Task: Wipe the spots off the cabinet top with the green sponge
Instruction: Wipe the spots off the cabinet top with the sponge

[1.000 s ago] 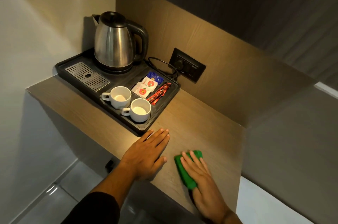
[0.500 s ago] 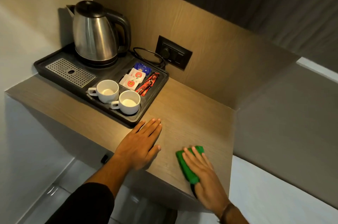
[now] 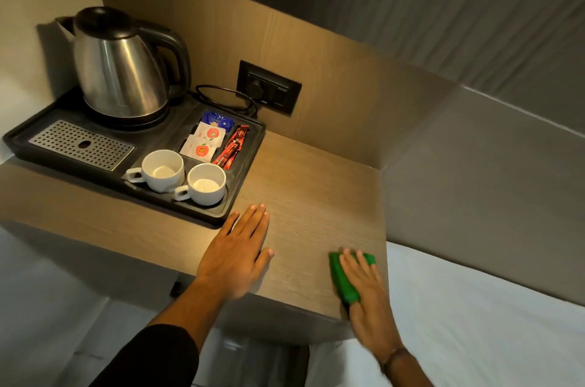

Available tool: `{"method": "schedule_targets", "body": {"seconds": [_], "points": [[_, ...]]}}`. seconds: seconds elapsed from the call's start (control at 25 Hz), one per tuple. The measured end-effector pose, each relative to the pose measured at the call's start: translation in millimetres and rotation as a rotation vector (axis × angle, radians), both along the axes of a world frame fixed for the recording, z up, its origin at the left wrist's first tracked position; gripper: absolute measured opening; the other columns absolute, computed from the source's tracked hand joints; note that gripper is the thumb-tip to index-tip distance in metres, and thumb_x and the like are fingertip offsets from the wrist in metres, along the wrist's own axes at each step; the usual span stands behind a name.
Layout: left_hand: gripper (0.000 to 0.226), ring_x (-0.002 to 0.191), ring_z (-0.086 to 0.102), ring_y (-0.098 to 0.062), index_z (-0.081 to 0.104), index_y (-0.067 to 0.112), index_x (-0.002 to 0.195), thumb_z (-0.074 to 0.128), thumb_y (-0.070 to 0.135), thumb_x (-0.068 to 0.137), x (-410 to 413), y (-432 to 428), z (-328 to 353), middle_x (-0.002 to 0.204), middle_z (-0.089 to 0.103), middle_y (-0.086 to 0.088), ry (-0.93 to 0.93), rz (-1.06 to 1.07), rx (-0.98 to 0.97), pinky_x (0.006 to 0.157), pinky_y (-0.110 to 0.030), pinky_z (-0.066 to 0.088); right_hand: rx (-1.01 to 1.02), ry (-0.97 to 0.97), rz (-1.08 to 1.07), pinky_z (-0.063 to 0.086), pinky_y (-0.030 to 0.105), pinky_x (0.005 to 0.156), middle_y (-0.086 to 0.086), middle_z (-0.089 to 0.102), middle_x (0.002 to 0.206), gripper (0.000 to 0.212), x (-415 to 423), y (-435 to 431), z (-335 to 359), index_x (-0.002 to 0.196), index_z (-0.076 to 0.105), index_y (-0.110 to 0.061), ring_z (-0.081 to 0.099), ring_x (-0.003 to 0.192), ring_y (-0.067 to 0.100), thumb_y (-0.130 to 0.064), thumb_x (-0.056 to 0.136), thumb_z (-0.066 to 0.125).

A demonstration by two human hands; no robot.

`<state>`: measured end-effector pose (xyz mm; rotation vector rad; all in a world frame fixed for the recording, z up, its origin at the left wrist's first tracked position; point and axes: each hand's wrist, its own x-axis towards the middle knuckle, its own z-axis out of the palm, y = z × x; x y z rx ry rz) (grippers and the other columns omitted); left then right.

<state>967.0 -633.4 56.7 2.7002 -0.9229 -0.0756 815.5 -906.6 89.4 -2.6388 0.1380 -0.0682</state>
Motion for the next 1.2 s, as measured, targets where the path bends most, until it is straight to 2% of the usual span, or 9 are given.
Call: {"method": "schedule_targets", "body": {"seconds": [0.12,0.24,0.36,0.48,0.64,0.72,0.88,1.2], "points": [[0.072,0.160,0.003,-0.024,0.010,0.011,0.164,0.029,0.052,0.108,0.6,0.2,0.9,0.175,0.009,-0.009,-0.001,-0.010,0.004,0.130,-0.049,0.011,-0.018,-0.015,-0.105,0.009,0.054,0.126,0.002,0.031,0.163,0.079,69.8,10.7,11.1,0.153,0.035,-0.017,0.016,0.155,0.024,0.004,0.077,0.044],[0.072,0.160,-0.002,-0.024,0.005,0.011,0.164,0.028,0.051,0.109,-0.2,0.6,6.8,0.175,0.005,-0.009,0.022,-0.022,0.033,0.130,-0.049,0.007,0.023,0.001,-0.158,0.007,0.049,0.127,0.005,0.032,0.163,0.077,112.4,26.1,10.9,0.153,0.036,-0.016,0.016,0.154,0.025,0.014,0.082,0.047],[0.073,0.160,-0.004,-0.024,0.003,0.009,0.164,0.027,0.052,0.110,-11.5,4.5,26.0,0.175,0.001,-0.011,0.031,0.003,0.045,0.130,-0.050,0.006,-0.028,-0.018,-0.157,0.009,0.050,0.127,0.004,0.029,0.165,0.076,97.8,36.6,14.8,0.155,0.031,-0.018,0.013,0.155,0.026,0.012,0.087,0.046],[0.077,0.160,-0.001,-0.026,0.006,0.009,0.164,0.029,0.056,0.108,-52.6,23.2,39.8,0.175,0.005,-0.012,-0.018,0.063,0.046,0.130,-0.052,0.010,-0.124,-0.068,-0.036,0.008,0.050,0.127,0.002,0.022,0.167,0.081,58.0,57.9,24.1,0.157,0.024,-0.021,0.007,0.155,0.026,0.009,0.087,0.051],[0.078,0.160,0.005,-0.029,0.013,0.007,0.164,0.034,0.055,0.106,-146.0,84.2,34.3,0.174,0.013,-0.014,-0.034,0.281,0.049,0.129,-0.054,0.013,-0.181,-0.140,0.191,0.003,0.047,0.126,0.000,0.019,0.167,0.092,-8.2,116.4,29.7,0.158,0.021,-0.021,0.004,0.155,0.026,0.006,0.080,0.062],[0.078,0.160,0.008,-0.030,0.015,0.008,0.164,0.029,0.057,0.105,-201.3,117.7,25.7,0.173,0.013,-0.014,-0.029,0.411,0.067,0.129,-0.054,0.013,-0.182,-0.158,0.281,0.003,0.046,0.126,-0.001,0.018,0.167,0.093,-40.1,151.8,24.1,0.158,0.022,-0.021,0.003,0.156,0.025,0.007,0.079,0.062],[0.080,0.159,0.014,-0.032,0.021,0.007,0.163,0.025,0.058,0.102,-331.2,183.9,3.4,0.172,0.018,-0.015,0.008,0.650,0.061,0.128,-0.055,0.017,-0.136,-0.142,0.557,0.005,0.047,0.127,-0.001,0.021,0.166,0.089,-112.4,238.1,1.8,0.157,0.026,-0.020,0.004,0.156,0.025,0.006,0.078,0.059],[0.078,0.160,0.009,-0.030,0.014,0.010,0.164,0.032,0.059,0.105,-604.6,331.6,-24.3,0.174,0.012,-0.012,0.140,1.180,0.127,0.129,-0.053,0.012,-0.055,-0.042,1.010,0.009,0.047,0.127,0.002,0.024,0.166,0.081,-294.6,448.4,-40.1,0.157,0.023,-0.016,0.006,0.156,0.027,0.004,0.086,0.057]]}}
